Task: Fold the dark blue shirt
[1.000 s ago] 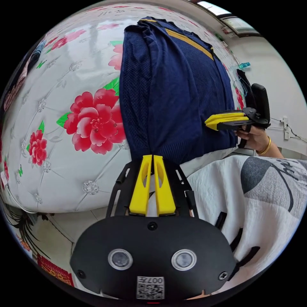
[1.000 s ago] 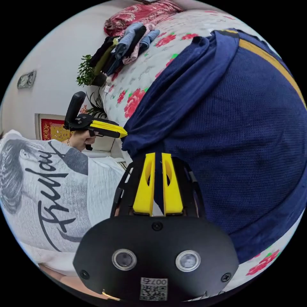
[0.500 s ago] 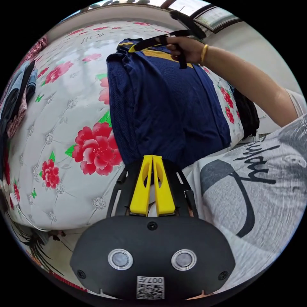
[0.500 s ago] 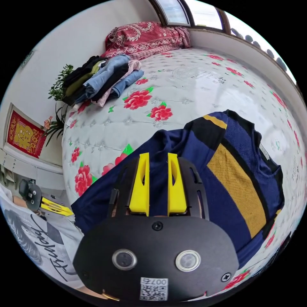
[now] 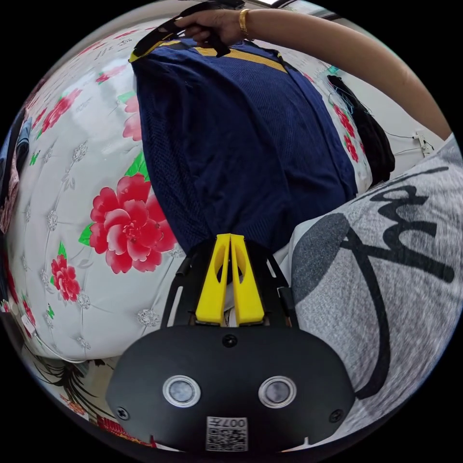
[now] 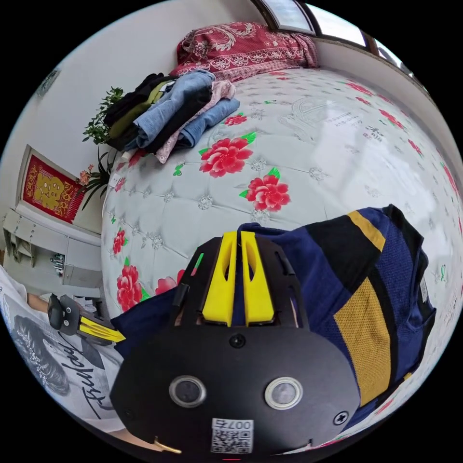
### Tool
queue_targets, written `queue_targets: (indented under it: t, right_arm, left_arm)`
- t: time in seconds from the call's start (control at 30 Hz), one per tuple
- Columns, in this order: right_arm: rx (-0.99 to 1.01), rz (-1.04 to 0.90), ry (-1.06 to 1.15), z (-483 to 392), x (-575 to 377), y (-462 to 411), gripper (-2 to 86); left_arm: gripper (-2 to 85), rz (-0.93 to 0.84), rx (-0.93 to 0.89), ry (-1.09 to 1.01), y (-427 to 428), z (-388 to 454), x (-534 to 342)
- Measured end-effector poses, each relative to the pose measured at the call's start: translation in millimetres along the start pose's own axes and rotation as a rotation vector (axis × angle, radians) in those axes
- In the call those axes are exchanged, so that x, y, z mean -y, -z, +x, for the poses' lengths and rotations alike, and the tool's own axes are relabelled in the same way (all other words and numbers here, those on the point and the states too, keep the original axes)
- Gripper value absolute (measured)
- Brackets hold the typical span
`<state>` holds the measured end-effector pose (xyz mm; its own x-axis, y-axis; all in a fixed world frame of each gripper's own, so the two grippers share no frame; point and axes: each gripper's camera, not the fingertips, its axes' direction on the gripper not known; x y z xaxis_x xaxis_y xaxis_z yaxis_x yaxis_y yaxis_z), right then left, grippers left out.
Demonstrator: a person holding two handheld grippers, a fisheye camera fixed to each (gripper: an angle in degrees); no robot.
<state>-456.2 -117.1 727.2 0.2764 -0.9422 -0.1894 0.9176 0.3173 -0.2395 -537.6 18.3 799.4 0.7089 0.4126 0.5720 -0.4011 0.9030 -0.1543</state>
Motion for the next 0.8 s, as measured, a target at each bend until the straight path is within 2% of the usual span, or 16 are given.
queue_targets:
  t: [0.13, 0.23, 0.37, 0.5, 0.67, 0.8]
  right_arm:
    - [-0.036, -0.138, 0.021, 2.3, 13.9, -37.1, 1.0]
    - [-0.022, -0.031, 0.009, 6.8, 3.5, -18.7, 1.3]
    - [-0.020, 0.225, 0.037, -1.3, -29.5, 46.5, 1.4]
    - [0.065, 0.251, 0.003, -10.9, -94.1, 76.9, 1.2]
    - [0.198, 0.079, -0.111, -47.8, -229.9, 60.3, 1.8]
    - [0.329, -0.046, -0.215, -70.2, -292.6, 28.4, 2.9]
  left_arm:
    - [-1.0, 0.005, -0.040, 0.020, 1.8, -9.5, -0.2]
    - [-1.0, 0.012, -0.045, 0.038, 4.8, -13.9, -2.9]
    - [-1.0, 0.026, -0.054, 0.051, 9.1, -18.8, -10.0]
    - [-1.0, 0.046, -0.049, 0.072, 15.4, -23.7, -15.4]
    - [-1.0, 0.078, -0.060, 0.069, 19.2, -25.4, -13.6]
    - [-1.0, 0.067, -0.034, 0.045, 17.1, -20.3, -7.5]
